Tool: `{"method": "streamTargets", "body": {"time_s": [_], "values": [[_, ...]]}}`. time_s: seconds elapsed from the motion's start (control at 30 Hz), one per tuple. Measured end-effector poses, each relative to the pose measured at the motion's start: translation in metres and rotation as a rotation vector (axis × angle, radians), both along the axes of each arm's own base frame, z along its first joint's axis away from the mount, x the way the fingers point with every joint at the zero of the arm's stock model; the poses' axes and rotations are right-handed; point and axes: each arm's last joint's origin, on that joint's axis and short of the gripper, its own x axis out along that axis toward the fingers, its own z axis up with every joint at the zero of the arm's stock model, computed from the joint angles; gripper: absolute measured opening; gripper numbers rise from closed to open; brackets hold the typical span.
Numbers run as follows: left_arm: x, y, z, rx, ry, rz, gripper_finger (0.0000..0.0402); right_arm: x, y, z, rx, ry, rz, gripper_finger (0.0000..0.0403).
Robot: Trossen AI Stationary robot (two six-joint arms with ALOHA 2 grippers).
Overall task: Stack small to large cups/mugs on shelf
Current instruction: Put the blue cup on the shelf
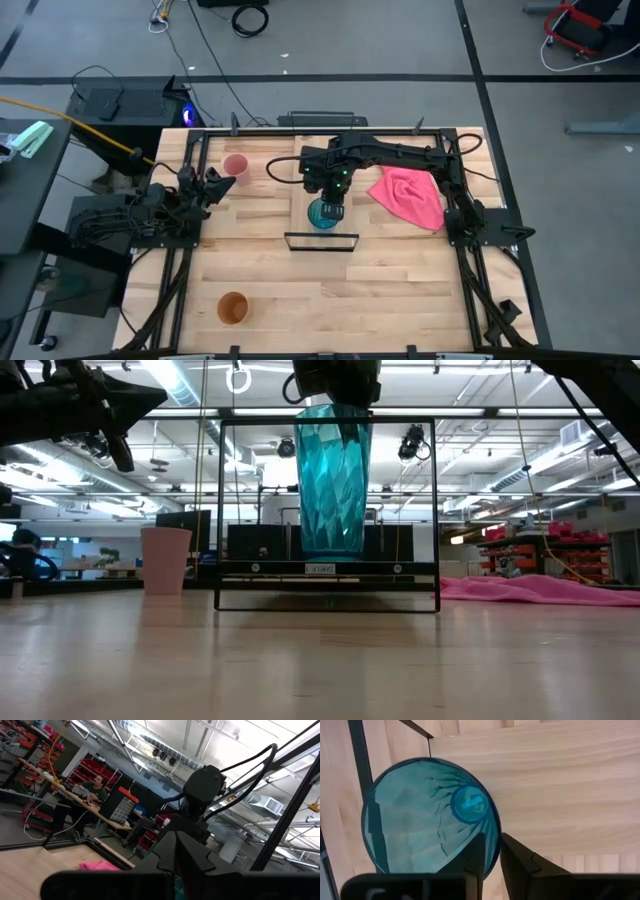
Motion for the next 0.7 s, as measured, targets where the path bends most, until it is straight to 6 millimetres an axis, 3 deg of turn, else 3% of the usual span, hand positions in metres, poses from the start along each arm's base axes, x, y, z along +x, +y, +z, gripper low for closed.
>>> {"method": "streamTargets", "body": {"time_s": [0.43,0.7], "values": [[0.0,0.0,0.0,0.0,0.0,0.0,0.0032,-0.001,-0.007,0.004,-0.024,-0.023,-0.025,0.0086],[-0.001,0.0,0.002,0.008,-0.024,0.003,0.0024,-0.02,-0.018,0.031,-0.026,-0.089,-0.083,0.0096]]}}
